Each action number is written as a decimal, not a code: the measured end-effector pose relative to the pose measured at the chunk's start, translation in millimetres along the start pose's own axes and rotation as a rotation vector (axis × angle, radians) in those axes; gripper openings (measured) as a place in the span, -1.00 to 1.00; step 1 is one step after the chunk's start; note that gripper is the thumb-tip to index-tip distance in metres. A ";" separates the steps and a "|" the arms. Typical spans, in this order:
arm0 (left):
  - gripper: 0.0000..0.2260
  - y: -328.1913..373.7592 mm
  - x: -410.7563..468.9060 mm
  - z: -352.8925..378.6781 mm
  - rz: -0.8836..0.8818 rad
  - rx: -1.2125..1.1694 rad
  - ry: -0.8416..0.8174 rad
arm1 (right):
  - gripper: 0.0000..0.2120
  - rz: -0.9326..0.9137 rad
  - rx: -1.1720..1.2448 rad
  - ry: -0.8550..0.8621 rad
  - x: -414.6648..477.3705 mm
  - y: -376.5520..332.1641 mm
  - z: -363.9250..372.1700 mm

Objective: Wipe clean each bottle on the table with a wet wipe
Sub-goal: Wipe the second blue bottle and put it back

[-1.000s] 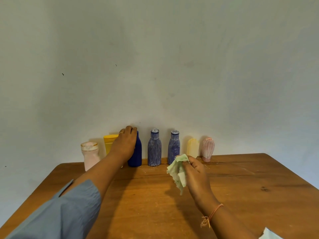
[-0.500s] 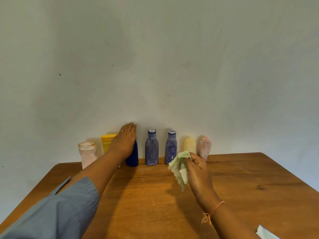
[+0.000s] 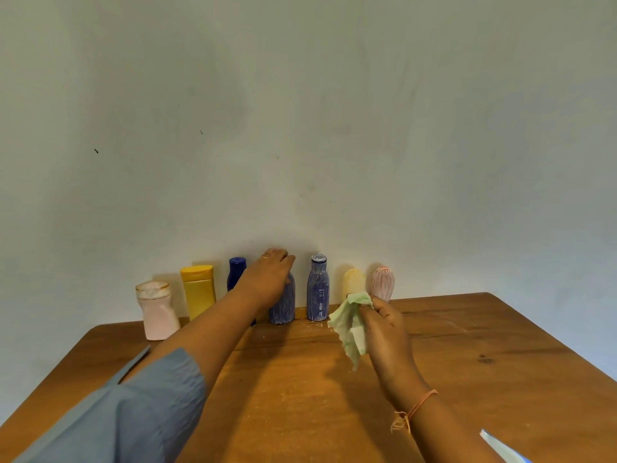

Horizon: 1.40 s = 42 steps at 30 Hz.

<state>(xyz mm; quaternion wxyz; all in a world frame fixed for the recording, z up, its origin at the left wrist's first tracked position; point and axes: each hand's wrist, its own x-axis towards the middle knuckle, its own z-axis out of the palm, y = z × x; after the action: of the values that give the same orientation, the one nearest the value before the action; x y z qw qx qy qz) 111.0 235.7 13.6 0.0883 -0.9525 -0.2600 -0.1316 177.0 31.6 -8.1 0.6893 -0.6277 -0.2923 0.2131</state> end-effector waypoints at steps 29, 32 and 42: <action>-0.75 122.1 -378.3 -45.1 -0.761 -1.496 0.304 | -0.69 0.451 0.533 -0.087 -215.7 -28.4 -8.1; -0.75 128.8 -385.5 -47.4 -0.738 -1.540 0.271 | -0.74 0.245 0.228 -0.063 -235.3 -17.2 12.0; -0.66 128.0 -395.7 -34.3 -0.735 -1.588 0.193 | -0.54 -0.597 -0.997 -0.358 -276.3 38.5 23.3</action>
<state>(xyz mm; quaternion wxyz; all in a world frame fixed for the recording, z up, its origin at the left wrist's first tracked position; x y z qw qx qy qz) -158.2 -67.9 -83.9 -0.6263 -0.5734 -0.3732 -0.3737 -39.8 -129.0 -82.7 0.2825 -0.7203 -0.6315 -0.0496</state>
